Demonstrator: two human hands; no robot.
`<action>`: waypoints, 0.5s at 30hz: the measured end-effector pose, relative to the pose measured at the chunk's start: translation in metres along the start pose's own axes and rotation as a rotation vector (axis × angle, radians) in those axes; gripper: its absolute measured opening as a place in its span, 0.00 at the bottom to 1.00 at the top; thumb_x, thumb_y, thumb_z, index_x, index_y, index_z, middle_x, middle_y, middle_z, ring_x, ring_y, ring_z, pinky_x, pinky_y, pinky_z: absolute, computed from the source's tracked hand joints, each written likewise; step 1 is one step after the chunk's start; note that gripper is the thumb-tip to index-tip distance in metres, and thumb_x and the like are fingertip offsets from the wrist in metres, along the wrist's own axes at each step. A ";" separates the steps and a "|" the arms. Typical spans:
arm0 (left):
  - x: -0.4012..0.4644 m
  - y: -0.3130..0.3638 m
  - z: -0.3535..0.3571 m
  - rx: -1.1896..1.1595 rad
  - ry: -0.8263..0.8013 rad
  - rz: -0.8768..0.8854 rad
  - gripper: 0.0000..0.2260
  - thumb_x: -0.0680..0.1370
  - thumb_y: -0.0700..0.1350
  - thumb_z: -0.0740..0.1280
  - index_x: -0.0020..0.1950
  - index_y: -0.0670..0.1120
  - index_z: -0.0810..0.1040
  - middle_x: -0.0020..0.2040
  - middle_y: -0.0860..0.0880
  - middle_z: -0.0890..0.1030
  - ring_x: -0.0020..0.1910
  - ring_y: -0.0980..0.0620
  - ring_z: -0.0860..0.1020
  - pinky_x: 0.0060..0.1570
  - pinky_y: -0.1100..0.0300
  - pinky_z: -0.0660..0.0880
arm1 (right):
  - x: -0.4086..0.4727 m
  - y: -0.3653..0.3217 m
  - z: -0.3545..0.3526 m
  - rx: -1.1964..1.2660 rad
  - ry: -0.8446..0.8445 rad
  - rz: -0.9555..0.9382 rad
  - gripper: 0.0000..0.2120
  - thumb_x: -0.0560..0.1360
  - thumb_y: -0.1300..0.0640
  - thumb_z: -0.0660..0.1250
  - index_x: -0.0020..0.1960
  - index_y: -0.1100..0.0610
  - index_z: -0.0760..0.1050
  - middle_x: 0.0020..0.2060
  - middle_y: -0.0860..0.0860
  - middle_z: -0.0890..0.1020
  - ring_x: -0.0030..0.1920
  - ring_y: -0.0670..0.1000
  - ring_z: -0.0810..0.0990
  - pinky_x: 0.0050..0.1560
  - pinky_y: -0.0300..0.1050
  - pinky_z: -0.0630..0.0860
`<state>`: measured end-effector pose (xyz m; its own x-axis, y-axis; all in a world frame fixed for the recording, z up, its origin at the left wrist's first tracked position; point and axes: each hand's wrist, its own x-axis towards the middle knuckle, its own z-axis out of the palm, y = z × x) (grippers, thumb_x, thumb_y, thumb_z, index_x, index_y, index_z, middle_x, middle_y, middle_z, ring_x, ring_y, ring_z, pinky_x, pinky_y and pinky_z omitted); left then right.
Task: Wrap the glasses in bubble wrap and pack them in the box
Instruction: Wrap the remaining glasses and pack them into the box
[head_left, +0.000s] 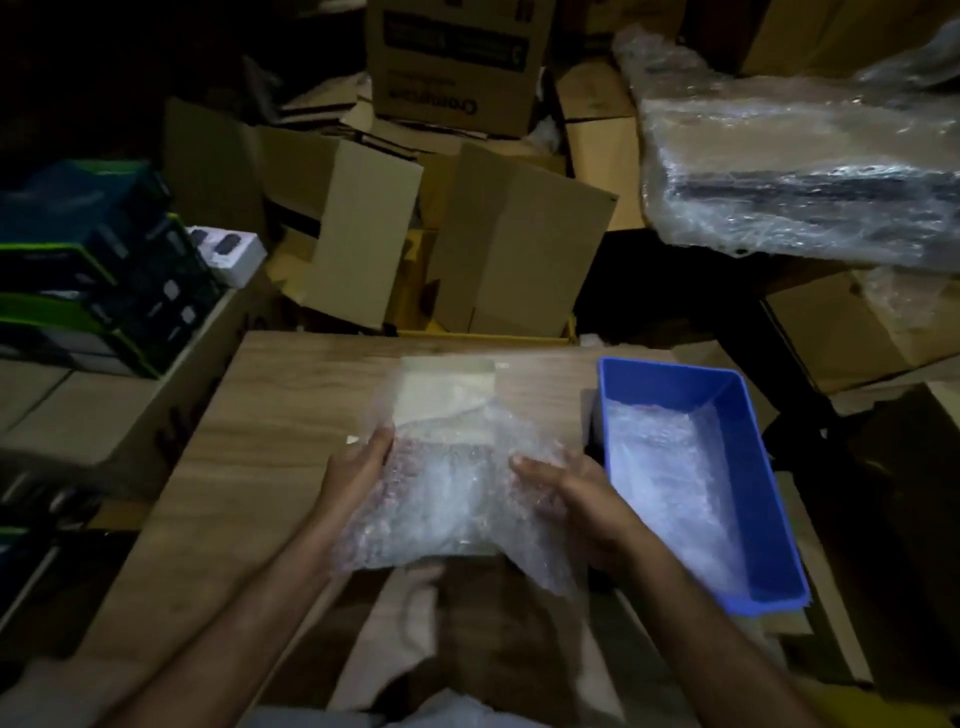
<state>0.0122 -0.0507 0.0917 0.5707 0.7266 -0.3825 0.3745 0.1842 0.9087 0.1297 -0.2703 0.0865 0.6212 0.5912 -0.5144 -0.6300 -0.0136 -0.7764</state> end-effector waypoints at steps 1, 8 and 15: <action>-0.001 -0.003 -0.008 0.018 0.013 0.050 0.13 0.80 0.54 0.69 0.43 0.46 0.81 0.34 0.54 0.83 0.36 0.58 0.83 0.40 0.67 0.78 | 0.002 0.006 0.003 -0.010 0.062 -0.047 0.33 0.73 0.60 0.78 0.74 0.53 0.69 0.62 0.63 0.82 0.58 0.61 0.83 0.57 0.52 0.82; 0.003 -0.023 -0.050 0.031 -0.048 0.178 0.20 0.82 0.48 0.66 0.71 0.61 0.64 0.43 0.51 0.86 0.40 0.49 0.84 0.38 0.55 0.78 | -0.002 0.017 0.016 -0.517 0.025 -0.385 0.34 0.76 0.69 0.70 0.75 0.43 0.70 0.68 0.38 0.73 0.54 0.35 0.80 0.58 0.46 0.82; 0.011 -0.019 -0.079 0.006 -0.316 0.100 0.21 0.84 0.45 0.64 0.74 0.64 0.68 0.57 0.53 0.85 0.57 0.51 0.83 0.50 0.53 0.82 | 0.000 0.023 0.011 -0.629 0.064 -0.316 0.23 0.69 0.67 0.79 0.63 0.57 0.82 0.56 0.52 0.86 0.50 0.42 0.85 0.49 0.39 0.82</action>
<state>-0.0470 0.0060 0.0835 0.8028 0.4997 -0.3253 0.3092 0.1177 0.9437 0.1105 -0.2620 0.0726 0.7684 0.5953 -0.2348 -0.0378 -0.3241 -0.9453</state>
